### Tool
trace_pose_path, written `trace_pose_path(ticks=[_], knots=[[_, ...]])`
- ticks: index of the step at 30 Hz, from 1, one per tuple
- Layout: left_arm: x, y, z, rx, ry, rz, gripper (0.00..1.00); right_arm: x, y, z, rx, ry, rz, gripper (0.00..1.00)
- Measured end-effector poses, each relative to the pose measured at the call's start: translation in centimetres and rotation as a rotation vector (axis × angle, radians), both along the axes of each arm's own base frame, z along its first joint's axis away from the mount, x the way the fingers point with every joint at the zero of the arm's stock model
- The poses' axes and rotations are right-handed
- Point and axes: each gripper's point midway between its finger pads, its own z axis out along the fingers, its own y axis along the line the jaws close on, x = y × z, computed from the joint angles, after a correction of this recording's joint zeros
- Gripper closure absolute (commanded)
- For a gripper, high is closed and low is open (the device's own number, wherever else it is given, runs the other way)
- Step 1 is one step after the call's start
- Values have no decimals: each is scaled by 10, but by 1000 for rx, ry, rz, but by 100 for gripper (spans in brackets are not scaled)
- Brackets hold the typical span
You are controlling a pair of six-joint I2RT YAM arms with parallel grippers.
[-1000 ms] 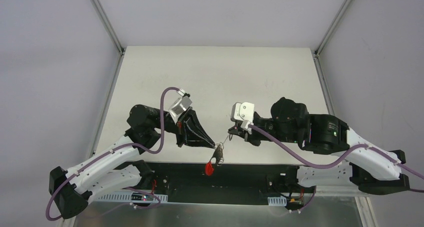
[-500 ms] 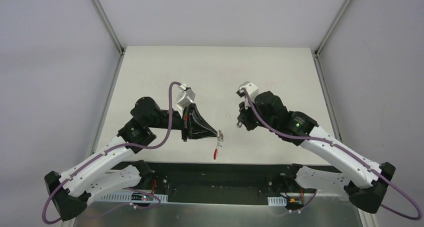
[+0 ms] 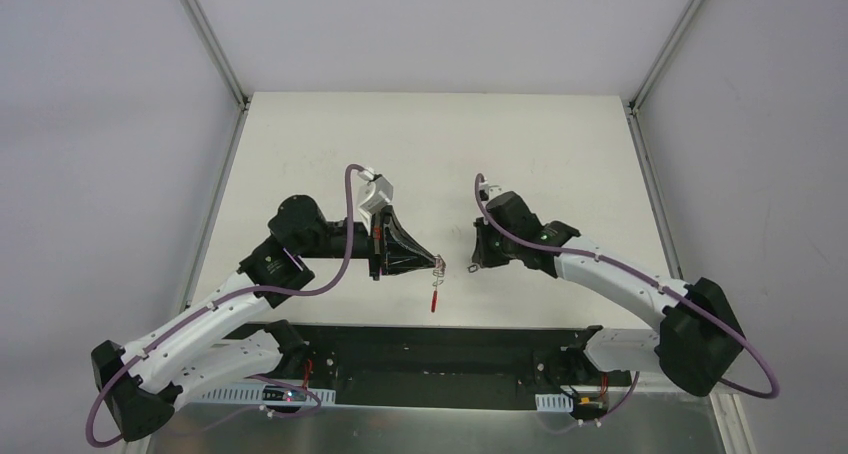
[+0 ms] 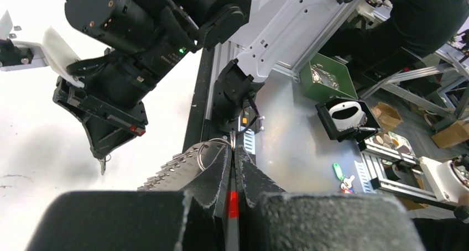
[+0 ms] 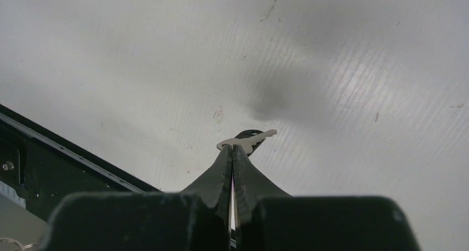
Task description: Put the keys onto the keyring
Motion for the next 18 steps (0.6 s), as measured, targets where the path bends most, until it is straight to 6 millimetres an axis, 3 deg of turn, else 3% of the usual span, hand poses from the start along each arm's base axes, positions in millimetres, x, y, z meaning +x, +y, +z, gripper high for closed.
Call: trace_pose_path(ticks=[2, 6, 8, 11, 14, 18], knots=[[2, -1, -3, 1, 2, 11, 100, 1, 2, -10, -1, 23, -15, 100], [3, -1, -7, -1, 1, 14, 100, 3, 5, -25, 2, 55, -47, 85], [4, -1, -8, -6, -3, 14, 100, 3, 5, -26, 8, 61, -59, 75], [4, -2, -10, -12, -8, 14, 100, 4, 7, -21, 24, 52, -64, 70], [5, -2, -10, -17, -13, 15, 100, 5, 8, -2, 54, 21, -57, 69], [8, -3, -10, -37, -29, 30, 100, 8, 16, 59, 168, -108, -16, 68]])
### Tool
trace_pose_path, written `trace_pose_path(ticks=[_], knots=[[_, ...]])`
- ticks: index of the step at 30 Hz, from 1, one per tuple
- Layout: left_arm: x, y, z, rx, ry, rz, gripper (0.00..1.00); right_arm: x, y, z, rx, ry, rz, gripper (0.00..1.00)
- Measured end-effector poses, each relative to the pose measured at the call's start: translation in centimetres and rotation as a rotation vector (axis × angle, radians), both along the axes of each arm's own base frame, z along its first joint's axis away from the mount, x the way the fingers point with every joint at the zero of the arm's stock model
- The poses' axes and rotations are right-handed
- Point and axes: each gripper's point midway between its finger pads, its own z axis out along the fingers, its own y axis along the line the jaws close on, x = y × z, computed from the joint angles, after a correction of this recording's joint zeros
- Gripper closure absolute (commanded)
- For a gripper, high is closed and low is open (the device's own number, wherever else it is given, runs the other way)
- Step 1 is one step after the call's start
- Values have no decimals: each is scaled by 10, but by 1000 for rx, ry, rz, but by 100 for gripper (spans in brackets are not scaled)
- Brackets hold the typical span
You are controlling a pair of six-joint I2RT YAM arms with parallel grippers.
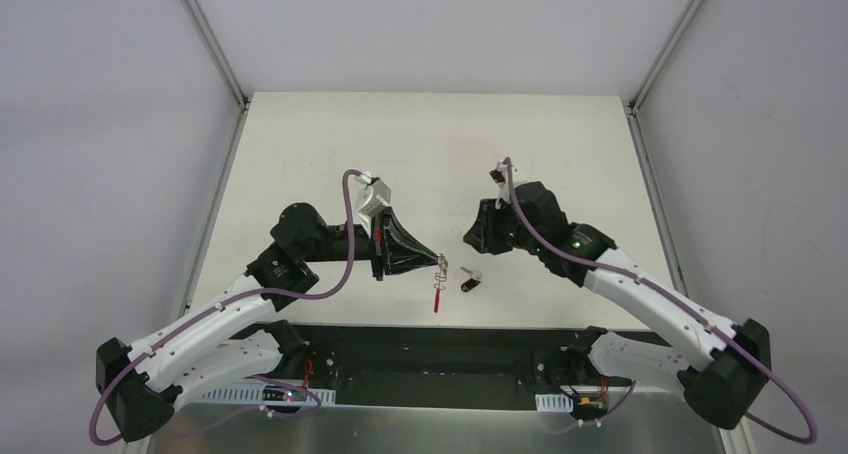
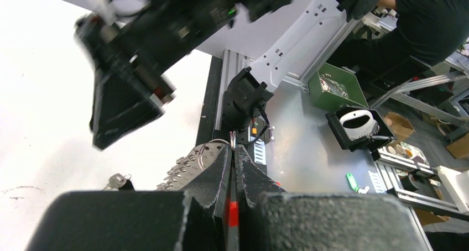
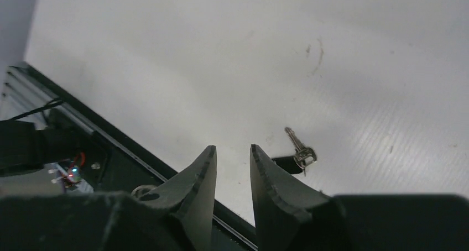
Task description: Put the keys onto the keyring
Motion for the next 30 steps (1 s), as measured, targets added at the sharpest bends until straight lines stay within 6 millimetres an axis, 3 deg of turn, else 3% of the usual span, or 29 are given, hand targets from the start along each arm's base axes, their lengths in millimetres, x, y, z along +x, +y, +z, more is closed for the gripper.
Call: trace_pose_path(ticks=[7, 11, 14, 18, 30], knots=[[7, 2, -5, -52, -34, 50, 100, -40, 1, 110, 235, -257, 185, 68], [11, 3, 3, -104, -67, 82, 100, -63, 0, 146, 303, -333, 303, 69], [13, 5, 12, -150, -92, 100, 100, -77, 5, 161, 340, -348, 394, 70], [13, 7, 19, -197, -105, 109, 100, -92, 14, 162, 377, -317, 489, 72], [9, 12, 38, -298, -104, 103, 100, -114, 37, 188, 519, -318, 652, 72]])
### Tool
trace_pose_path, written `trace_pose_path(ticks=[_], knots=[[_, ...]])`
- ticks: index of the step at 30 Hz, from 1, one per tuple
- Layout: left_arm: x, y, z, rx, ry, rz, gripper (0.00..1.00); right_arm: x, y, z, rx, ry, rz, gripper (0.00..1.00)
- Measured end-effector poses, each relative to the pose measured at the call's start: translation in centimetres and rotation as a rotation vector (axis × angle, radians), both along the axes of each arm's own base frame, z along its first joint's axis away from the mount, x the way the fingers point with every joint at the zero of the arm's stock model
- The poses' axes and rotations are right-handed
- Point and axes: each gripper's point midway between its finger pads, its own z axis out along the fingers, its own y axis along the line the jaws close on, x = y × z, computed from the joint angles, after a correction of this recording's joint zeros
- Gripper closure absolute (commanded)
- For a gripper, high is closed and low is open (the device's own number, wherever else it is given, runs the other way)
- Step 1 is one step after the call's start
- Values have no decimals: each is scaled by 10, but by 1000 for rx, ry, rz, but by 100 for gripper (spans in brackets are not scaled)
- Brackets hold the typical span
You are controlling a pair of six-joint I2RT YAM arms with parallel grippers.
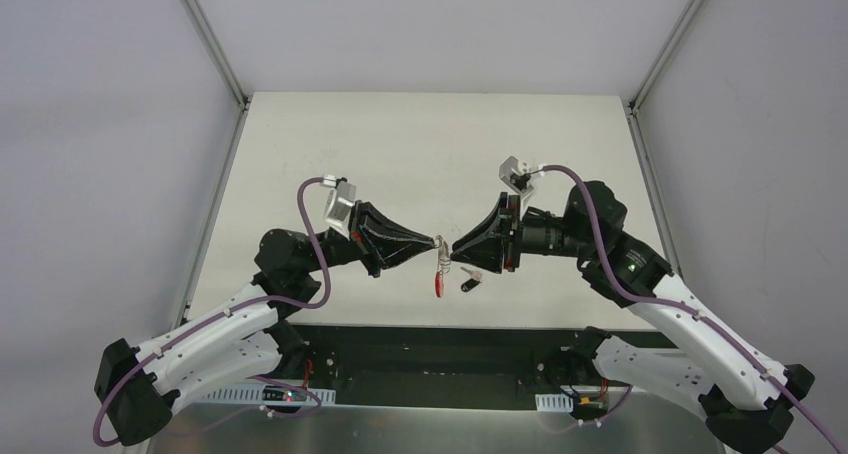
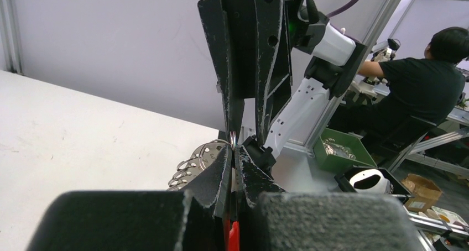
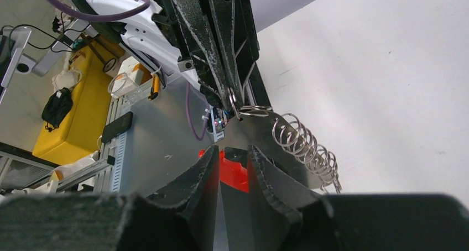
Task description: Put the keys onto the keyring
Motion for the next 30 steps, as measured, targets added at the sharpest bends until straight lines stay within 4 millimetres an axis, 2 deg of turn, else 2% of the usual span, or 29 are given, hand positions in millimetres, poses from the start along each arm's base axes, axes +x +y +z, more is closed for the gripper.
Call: trace_pose_path(ticks=[11, 19, 30], knots=[[-1, 0, 5, -32, 5, -14, 100, 0, 16, 2, 12, -5, 38, 72], [-2, 0, 6, -39, 7, -18, 100, -4, 19, 14, 36, -38, 50, 72], [-3, 1, 8, -49, 10, -23, 100, 0, 21, 15, 29, -59, 38, 72]])
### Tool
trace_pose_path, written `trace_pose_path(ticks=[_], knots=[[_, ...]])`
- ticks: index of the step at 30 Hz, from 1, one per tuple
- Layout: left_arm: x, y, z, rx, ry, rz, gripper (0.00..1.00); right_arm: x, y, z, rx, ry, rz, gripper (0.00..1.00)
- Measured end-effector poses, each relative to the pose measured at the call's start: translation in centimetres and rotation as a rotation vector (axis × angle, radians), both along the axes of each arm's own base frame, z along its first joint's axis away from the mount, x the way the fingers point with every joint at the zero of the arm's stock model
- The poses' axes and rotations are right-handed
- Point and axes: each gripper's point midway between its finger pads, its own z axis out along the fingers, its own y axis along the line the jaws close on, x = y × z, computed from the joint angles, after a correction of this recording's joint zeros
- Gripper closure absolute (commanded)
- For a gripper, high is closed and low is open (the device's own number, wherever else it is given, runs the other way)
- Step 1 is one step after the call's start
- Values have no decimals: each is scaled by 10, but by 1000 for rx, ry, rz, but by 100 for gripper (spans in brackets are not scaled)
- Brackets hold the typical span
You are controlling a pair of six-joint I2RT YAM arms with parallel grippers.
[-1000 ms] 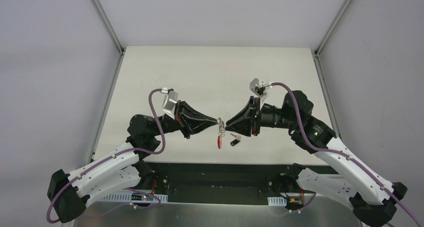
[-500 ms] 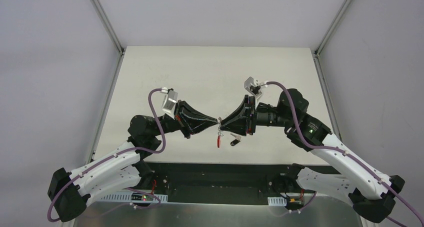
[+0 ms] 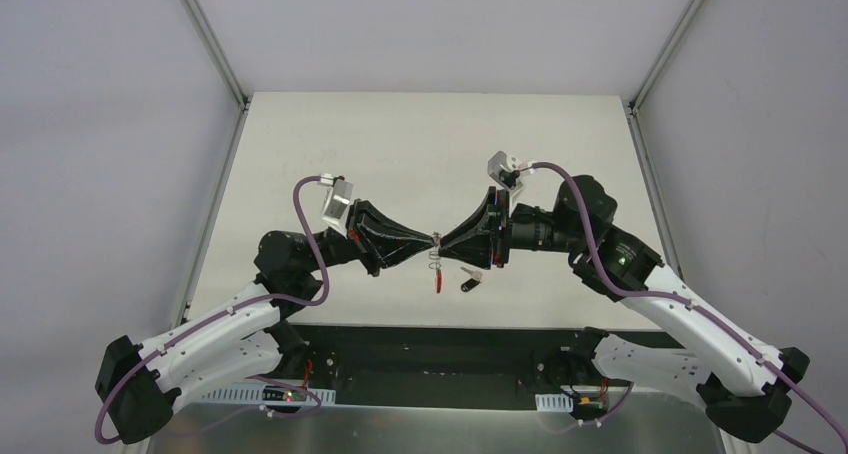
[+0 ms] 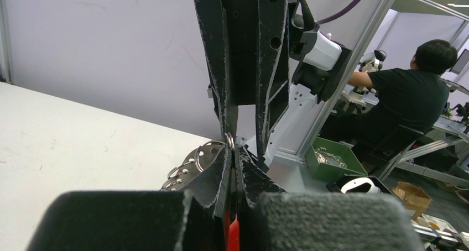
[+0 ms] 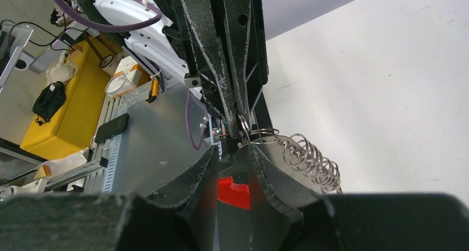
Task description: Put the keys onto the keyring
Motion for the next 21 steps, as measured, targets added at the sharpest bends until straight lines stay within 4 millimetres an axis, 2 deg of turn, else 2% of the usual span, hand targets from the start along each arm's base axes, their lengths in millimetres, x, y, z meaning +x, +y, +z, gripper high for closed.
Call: trace_pose_path(ticks=[19, 20, 21], knots=[[-1, -1, -3, 13, 9, -11, 100, 11, 2, -1, -14, -50, -48, 73], [-1, -1, -3, 13, 9, -11, 100, 12, 2, -1, -15, -50, -50, 74], [-1, -1, -3, 14, 9, -11, 100, 12, 2, 0, -14, -51, -50, 79]])
